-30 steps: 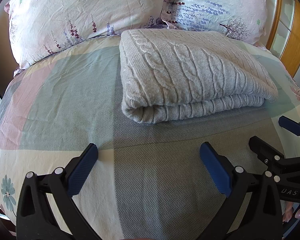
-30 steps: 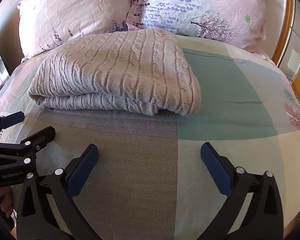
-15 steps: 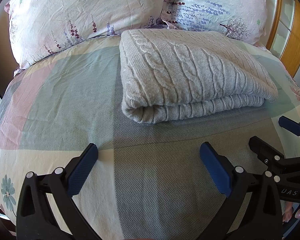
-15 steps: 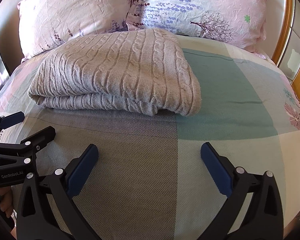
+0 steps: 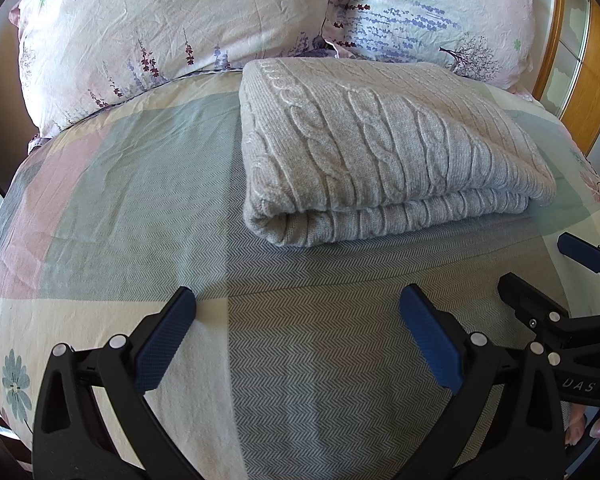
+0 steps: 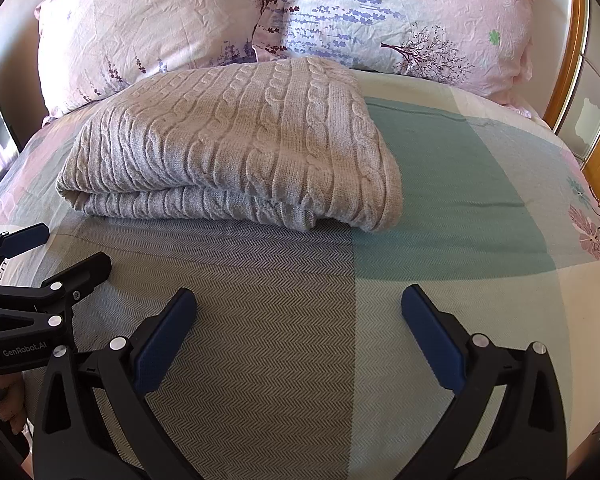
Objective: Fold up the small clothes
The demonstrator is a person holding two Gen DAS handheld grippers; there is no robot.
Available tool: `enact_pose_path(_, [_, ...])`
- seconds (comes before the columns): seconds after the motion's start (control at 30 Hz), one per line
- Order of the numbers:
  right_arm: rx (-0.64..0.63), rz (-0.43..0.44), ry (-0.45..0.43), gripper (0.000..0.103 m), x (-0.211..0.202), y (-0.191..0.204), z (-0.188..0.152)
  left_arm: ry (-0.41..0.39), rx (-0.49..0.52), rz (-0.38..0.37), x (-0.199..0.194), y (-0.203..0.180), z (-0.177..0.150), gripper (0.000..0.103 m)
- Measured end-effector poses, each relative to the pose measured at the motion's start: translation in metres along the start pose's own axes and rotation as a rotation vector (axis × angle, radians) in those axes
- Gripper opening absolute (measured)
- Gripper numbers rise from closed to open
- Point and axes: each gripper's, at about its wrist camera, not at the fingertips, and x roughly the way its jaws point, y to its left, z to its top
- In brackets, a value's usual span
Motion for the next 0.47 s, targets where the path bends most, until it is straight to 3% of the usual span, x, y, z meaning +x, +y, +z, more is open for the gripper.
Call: enact_pose_path(0.47, [0.001, 0.000, 0.000, 0.102, -0.0001, 0.0005, -0.0001, -0.002, -0.005, 0.002, -0.0008, 0.0005, -0.0003, 0.101])
